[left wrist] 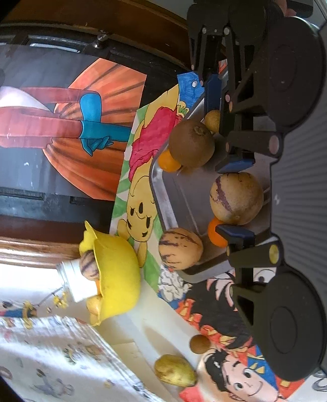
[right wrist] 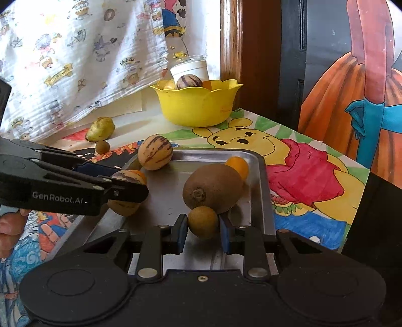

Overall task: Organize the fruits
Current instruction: 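Carry the pepino over the tray with the left tool while the right tool carries the small fruit there, then open both tools to release the pepino and small fruit onto the tray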

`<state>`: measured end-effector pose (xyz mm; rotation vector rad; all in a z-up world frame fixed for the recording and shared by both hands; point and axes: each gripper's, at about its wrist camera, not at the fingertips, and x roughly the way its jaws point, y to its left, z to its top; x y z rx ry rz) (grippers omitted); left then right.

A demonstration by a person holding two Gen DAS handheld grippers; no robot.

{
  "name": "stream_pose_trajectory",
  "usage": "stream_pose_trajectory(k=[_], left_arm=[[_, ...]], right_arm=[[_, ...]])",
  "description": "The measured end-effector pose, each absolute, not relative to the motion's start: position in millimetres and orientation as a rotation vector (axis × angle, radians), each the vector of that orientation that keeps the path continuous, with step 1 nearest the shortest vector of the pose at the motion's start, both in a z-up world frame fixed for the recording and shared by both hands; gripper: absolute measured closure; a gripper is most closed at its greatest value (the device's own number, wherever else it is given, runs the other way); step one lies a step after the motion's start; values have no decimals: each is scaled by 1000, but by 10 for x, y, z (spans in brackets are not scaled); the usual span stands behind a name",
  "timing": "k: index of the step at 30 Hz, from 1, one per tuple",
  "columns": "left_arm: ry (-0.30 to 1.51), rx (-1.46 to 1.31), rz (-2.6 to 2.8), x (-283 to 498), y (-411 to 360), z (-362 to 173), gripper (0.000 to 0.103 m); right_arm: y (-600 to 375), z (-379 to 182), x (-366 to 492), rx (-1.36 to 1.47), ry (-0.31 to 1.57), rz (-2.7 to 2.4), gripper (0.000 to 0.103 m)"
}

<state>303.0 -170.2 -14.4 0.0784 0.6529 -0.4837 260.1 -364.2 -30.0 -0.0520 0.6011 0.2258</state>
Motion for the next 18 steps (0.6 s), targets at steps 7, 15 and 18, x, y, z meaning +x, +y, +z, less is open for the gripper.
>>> stream_pose_trajectory(k=[7, 15, 18], left_arm=[[610, 106, -498, 3063, -1731, -152, 55], [594, 176, -527, 3001, -1780, -216, 55], [586, 196, -528, 2977, -1795, -227, 54]], right_arm=[[-3668, -294, 2639, -62, 592, 220, 75], [-3681, -311, 2591, -57, 598, 219, 75], [-3688, -324, 2578, -51, 604, 222, 74]])
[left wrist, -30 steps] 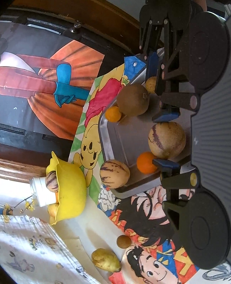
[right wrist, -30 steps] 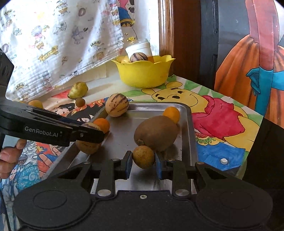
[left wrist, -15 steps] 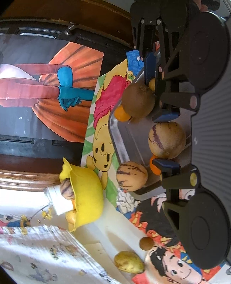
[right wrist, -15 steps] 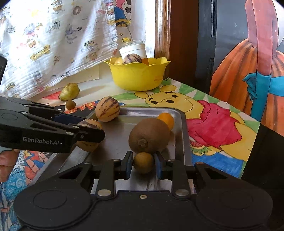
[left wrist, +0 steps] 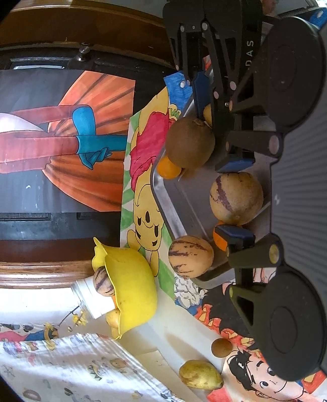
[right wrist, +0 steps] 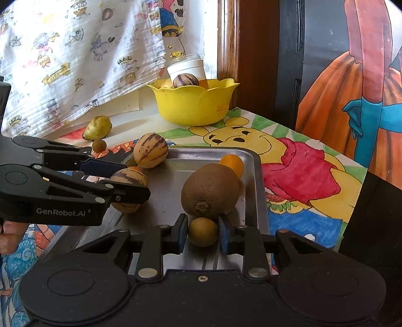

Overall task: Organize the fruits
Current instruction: 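Open both tools to release the pepino and small fruit onto the tray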

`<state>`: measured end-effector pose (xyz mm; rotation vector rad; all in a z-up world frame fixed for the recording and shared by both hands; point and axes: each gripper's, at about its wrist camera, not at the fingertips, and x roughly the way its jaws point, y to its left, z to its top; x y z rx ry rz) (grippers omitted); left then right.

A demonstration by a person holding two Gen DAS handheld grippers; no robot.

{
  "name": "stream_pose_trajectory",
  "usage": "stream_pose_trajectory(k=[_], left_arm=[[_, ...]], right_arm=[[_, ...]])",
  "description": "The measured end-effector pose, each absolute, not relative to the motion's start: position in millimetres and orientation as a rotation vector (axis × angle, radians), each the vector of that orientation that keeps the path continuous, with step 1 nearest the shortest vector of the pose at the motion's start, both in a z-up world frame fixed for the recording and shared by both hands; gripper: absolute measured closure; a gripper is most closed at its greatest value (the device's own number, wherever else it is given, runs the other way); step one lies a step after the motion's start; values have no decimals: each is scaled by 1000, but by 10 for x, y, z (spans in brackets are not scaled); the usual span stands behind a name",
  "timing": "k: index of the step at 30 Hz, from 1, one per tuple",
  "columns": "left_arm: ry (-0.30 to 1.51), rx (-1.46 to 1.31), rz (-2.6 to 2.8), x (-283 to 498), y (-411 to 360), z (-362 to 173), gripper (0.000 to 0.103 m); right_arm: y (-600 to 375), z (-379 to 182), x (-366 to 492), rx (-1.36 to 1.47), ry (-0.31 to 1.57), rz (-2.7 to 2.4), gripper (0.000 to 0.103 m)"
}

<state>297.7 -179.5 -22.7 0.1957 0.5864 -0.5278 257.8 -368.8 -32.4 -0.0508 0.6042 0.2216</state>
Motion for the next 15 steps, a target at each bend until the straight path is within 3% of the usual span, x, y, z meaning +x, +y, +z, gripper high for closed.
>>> stream_pose_trajectory(k=[9, 12, 15], left_arm=[[608, 180, -512, 2967, -1757, -196, 51], [601, 182, -504, 2942, -1748, -179, 49], [595, 157, -494, 2913, -1713, -138, 36]], right_arm=[[-3703, -329, 2487, -26, 602, 229, 71], [-3727, -315, 2428, -12, 594, 228, 63], [-3782, -279, 2338, 27, 579, 234, 52]])
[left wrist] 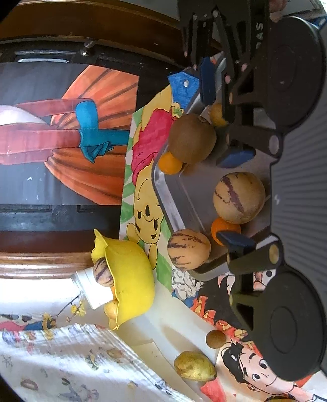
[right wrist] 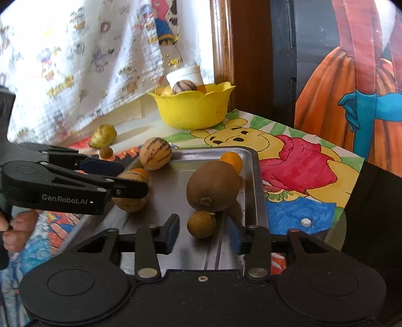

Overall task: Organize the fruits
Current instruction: 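Open both tools to release the pepino and small fruit onto the tray, then lift both tools off the tray and move back toward the loose fruits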

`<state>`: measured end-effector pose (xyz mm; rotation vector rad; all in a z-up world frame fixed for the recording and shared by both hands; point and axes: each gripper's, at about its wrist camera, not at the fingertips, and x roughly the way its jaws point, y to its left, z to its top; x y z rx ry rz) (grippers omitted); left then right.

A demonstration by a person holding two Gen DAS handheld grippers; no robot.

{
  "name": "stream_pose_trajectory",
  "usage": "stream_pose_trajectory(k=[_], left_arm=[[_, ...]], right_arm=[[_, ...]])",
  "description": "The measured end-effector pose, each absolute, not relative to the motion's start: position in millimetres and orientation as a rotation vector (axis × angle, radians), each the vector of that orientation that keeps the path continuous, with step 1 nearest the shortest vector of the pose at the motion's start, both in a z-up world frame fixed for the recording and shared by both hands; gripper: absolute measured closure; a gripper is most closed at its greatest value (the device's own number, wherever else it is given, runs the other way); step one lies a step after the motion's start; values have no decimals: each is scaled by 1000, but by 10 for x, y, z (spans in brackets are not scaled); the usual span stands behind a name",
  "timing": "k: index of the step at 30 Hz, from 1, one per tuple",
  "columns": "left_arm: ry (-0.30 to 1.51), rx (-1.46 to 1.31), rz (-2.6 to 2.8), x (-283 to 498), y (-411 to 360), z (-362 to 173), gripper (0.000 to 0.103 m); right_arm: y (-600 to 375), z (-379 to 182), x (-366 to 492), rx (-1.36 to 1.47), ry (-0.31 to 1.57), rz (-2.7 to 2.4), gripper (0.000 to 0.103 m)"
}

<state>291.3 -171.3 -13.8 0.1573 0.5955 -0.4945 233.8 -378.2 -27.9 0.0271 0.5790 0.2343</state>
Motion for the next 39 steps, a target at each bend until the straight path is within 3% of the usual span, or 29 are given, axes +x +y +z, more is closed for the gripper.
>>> stream_pose_trajectory(k=[5, 10, 13, 26, 39], left_arm=[[591, 83, -444, 2867, -1595, -55, 19], [563, 21, -390, 2692, -1481, 87, 1], [538, 16, -373, 2558, -1426, 191, 0], [499, -98, -172, 1708, -839, 557, 0], [521, -175, 59, 750, 71, 406, 0]], right_arm=[[-3844, -200, 2145, 64, 549, 231, 37], [-3822, -51, 1909, 77, 493, 224, 15], [-3778, 66, 1771, 68, 463, 223, 3], [-3424, 398, 1050, 47, 410, 199, 1], [-2952, 461, 342, 66, 396, 193, 1]])
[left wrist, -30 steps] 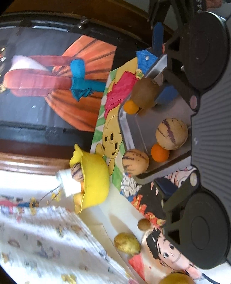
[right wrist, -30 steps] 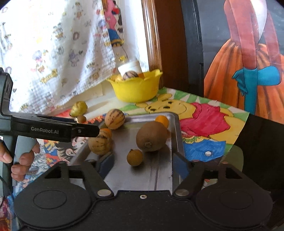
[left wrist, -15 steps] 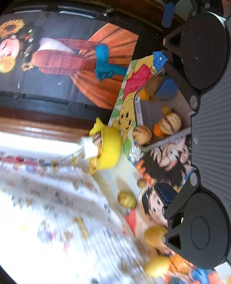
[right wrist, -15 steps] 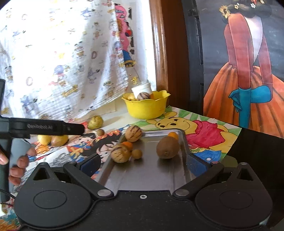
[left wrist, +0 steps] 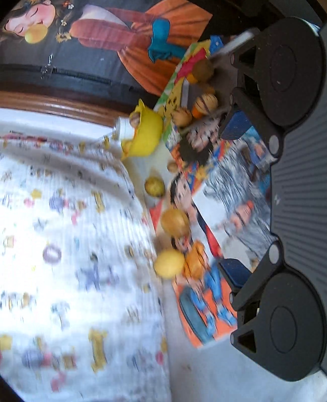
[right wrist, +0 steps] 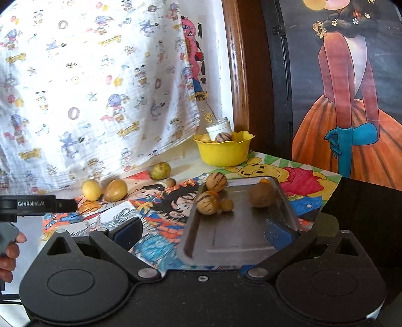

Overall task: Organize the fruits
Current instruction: 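Lift both tools off the tray and move back toward the loose fruits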

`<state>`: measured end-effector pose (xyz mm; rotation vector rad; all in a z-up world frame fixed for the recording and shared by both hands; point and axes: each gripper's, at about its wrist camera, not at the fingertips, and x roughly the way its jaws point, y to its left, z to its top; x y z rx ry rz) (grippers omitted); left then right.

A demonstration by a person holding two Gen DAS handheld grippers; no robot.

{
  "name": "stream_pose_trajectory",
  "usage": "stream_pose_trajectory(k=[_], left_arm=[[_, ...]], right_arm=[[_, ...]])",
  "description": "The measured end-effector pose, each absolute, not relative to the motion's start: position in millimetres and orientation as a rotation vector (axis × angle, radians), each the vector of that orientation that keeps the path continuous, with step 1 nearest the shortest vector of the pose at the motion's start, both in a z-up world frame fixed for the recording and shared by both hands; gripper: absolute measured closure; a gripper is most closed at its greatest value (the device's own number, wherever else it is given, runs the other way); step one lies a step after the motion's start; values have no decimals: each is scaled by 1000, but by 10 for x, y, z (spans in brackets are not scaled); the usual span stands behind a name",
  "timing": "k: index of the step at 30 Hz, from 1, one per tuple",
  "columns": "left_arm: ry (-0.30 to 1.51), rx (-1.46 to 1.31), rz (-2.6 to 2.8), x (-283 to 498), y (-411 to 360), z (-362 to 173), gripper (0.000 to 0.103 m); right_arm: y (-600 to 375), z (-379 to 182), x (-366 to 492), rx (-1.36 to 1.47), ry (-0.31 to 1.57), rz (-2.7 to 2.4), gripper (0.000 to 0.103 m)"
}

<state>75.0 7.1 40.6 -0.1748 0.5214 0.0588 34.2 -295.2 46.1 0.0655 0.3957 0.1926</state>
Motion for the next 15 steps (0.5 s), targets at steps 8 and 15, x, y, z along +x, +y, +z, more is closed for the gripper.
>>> stream_pose_trajectory(k=[8, 15], left_arm=[[534, -171, 85, 460, 351, 348, 0], [572, -194, 159, 453, 703, 213, 0]], right_arm=[[-2679, 431, 131, 35, 452, 220, 1], [-2447, 335, 195, -15, 500, 271, 1]])
